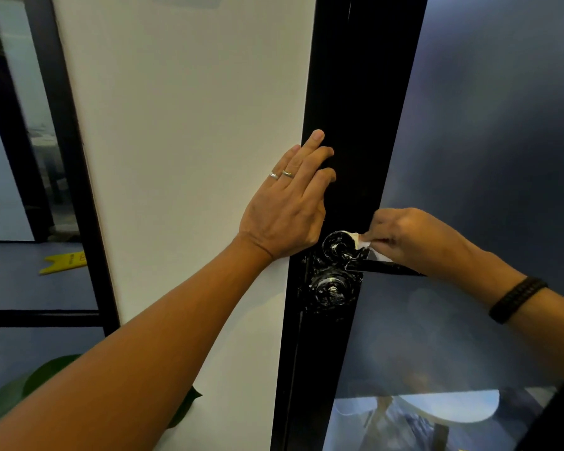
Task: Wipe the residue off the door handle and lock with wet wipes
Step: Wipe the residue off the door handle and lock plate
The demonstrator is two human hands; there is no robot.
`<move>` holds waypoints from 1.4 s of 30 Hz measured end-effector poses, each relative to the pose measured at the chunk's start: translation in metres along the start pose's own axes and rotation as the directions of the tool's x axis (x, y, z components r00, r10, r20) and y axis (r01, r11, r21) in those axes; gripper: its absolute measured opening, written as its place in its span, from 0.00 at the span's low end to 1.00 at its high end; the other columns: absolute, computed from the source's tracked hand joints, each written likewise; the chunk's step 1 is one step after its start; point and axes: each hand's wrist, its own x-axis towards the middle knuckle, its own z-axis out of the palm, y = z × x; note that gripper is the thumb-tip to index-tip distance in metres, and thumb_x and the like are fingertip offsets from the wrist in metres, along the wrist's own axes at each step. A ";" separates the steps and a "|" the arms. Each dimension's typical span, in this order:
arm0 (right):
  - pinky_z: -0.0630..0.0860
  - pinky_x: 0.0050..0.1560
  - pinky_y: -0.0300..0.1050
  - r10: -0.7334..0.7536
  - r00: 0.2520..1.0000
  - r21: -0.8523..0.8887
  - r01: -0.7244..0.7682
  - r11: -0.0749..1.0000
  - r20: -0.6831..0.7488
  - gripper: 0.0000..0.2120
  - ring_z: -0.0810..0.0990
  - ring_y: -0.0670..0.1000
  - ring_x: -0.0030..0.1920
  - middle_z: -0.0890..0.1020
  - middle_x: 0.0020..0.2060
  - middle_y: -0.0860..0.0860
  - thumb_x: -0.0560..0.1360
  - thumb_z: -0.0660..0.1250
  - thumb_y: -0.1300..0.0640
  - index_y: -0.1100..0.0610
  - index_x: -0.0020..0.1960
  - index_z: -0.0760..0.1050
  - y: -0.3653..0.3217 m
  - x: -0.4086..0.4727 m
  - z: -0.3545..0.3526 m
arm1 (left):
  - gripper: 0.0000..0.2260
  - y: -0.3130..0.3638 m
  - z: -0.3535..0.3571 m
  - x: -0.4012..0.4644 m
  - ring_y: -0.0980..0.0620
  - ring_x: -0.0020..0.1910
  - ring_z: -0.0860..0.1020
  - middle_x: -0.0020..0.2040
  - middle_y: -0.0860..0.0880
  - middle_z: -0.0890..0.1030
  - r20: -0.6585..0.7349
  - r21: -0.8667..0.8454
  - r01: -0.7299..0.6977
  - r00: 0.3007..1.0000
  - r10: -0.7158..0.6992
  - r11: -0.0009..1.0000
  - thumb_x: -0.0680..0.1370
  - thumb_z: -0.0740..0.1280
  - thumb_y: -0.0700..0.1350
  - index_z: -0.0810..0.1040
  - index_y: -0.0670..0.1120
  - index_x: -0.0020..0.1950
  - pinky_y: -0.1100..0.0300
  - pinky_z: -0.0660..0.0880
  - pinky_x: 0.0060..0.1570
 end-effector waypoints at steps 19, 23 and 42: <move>0.82 0.48 0.47 0.346 0.938 0.189 -0.344 0.920 0.021 0.05 0.81 0.47 0.45 0.83 0.46 0.47 0.80 0.71 0.60 0.52 0.53 0.84 -0.053 0.023 0.011 | 0.13 0.000 -0.001 0.000 0.37 0.83 0.63 0.73 0.37 0.76 0.034 0.005 -0.009 0.999 0.009 1.000 0.80 0.63 0.43 0.79 0.40 0.62 0.40 0.64 0.81; 0.81 0.50 0.48 0.335 0.940 0.137 -0.341 0.930 0.062 0.09 0.82 0.49 0.51 0.84 0.52 0.46 0.81 0.69 0.59 0.49 0.56 0.86 -0.057 0.032 0.006 | 0.13 0.000 0.000 -0.001 0.36 0.83 0.62 0.73 0.37 0.76 0.036 0.020 -0.013 0.999 0.013 1.000 0.80 0.64 0.43 0.78 0.40 0.62 0.39 0.65 0.80; 0.80 0.48 0.50 0.298 0.953 0.112 -0.303 0.946 0.062 0.08 0.79 0.48 0.45 0.78 0.45 0.45 0.81 0.68 0.60 0.50 0.52 0.85 -0.064 0.031 -0.001 | 0.14 0.001 -0.003 -0.001 0.36 0.82 0.63 0.73 0.36 0.76 0.039 0.036 -0.007 0.999 0.005 0.999 0.80 0.63 0.42 0.79 0.39 0.62 0.40 0.64 0.81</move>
